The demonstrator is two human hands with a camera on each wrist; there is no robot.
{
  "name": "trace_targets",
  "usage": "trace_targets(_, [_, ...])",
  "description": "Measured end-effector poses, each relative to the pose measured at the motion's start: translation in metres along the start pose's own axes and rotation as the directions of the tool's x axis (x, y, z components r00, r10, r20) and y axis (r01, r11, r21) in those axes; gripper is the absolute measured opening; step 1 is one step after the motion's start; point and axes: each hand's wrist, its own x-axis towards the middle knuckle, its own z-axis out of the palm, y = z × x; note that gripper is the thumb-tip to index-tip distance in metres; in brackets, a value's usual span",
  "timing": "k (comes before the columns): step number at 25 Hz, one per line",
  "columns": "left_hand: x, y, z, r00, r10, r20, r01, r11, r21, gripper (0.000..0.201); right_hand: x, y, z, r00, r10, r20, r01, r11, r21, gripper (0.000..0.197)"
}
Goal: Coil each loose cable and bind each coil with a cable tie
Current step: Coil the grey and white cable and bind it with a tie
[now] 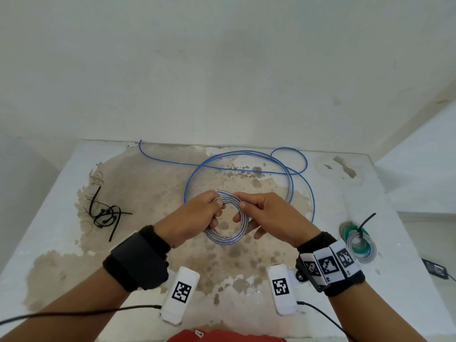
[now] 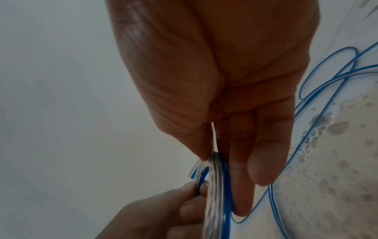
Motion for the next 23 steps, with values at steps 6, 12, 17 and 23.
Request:
trace_targets(6, [0.004,0.006,0.019,0.980,-0.035,-0.197,0.005,0.988,-0.153,0.042,0.000,0.003,-0.002,0.999,-0.053,-0.008,0.052,0.996,-0.067,0.032])
trace_targets(12, [0.009,0.004,0.025,0.966,0.015,-0.257,-0.037,0.996,-0.081,0.037,-0.001,0.019,-0.002,1.000,-0.015,-0.022,0.017,0.998,0.064,0.023])
trace_targets(17, [0.010,0.006,0.037,0.950,0.096,-0.298,-0.089,0.995,0.039,0.032,-0.004,0.027,-0.008,0.999,0.047,-0.025,-0.044,0.993,0.111,0.019])
trace_targets(23, [0.009,0.013,0.060,0.943,0.149,-0.299,-0.118,0.986,0.119,0.033,-0.009,0.033,-0.022,0.991,0.008,-0.135,0.006,0.995,0.103,0.030])
